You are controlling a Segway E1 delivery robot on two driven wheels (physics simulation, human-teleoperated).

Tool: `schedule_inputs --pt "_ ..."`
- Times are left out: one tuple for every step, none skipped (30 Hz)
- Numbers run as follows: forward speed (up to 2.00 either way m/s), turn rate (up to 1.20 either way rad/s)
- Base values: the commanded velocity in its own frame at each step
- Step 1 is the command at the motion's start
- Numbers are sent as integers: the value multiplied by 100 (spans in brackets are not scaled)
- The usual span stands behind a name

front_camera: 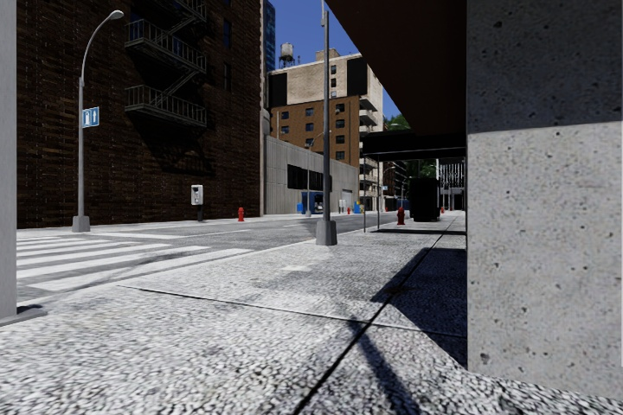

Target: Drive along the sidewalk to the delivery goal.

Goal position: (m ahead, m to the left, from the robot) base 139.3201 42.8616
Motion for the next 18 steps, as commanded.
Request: schedule_inputs --pt "7 10" --pt "11 13" --pt "11 13" --pt "15 14" --pt "17 14" --pt "17 15" --pt "17 15" --pt "17 15" --pt "17 21" --pt "17 26" --pt "17 28" --pt "17 28" --pt "17 28" --pt "17 28" --pt "18 29" --pt "19 29" --pt "19 29" --pt "20 29"
